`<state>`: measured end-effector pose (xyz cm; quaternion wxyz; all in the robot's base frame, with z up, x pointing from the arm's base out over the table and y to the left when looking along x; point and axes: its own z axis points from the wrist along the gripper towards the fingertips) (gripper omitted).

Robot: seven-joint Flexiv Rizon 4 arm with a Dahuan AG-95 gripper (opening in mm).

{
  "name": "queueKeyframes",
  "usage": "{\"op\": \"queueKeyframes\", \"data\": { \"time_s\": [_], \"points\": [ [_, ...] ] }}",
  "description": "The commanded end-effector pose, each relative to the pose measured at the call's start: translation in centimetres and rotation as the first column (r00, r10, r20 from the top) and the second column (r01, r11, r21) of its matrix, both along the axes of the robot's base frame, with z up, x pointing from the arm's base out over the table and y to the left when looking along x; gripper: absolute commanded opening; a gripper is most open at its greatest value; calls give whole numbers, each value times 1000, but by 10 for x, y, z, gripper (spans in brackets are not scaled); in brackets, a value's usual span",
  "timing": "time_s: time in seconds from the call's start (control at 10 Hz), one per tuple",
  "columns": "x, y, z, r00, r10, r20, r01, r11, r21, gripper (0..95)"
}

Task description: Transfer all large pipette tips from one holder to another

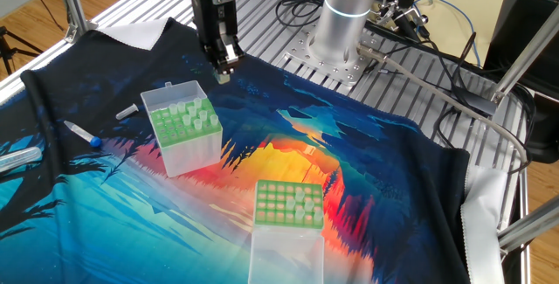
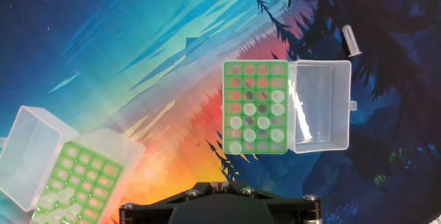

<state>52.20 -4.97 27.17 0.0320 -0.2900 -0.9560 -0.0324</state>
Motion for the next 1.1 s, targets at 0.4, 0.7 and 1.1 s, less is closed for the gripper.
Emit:
{"op": "queueKeyframes", "data": {
  "time_s": [0.4, 0.7, 1.1],
  "points": [
    [-3, 13, -5, 998, -67, 9, 66, 998, 19, 0],
    [-1, 40, -17, 995, -103, 5, 103, 995, 6, 0],
    [15, 79, -38, 989, -146, 1, 146, 989, 4, 190]
  ]
}}
